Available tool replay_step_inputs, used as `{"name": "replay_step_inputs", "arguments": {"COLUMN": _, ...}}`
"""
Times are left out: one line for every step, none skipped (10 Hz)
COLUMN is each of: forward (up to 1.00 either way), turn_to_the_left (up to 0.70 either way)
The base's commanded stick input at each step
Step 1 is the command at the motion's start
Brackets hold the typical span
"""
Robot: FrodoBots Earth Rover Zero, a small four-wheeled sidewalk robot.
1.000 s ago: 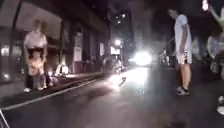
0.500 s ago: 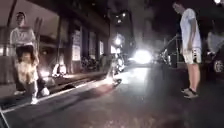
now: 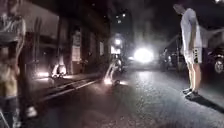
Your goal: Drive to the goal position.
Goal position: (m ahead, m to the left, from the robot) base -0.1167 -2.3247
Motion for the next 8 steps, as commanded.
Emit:
{"name": "replay_step_inputs", "arguments": {"forward": 0.00, "turn_to_the_left": 0.00}}
{"name": "replay_step_inputs", "arguments": {"forward": 0.00, "turn_to_the_left": 0.00}}
{"name": "replay_step_inputs", "arguments": {"forward": 0.02, "turn_to_the_left": 0.00}}
{"name": "replay_step_inputs", "arguments": {"forward": 0.34, "turn_to_the_left": 0.00}}
{"name": "replay_step_inputs", "arguments": {"forward": 0.45, "turn_to_the_left": 0.15}}
{"name": "replay_step_inputs", "arguments": {"forward": 0.45, "turn_to_the_left": 0.27}}
{"name": "replay_step_inputs", "arguments": {"forward": 0.45, "turn_to_the_left": 0.27}}
{"name": "replay_step_inputs", "arguments": {"forward": 0.45, "turn_to_the_left": 0.27}}
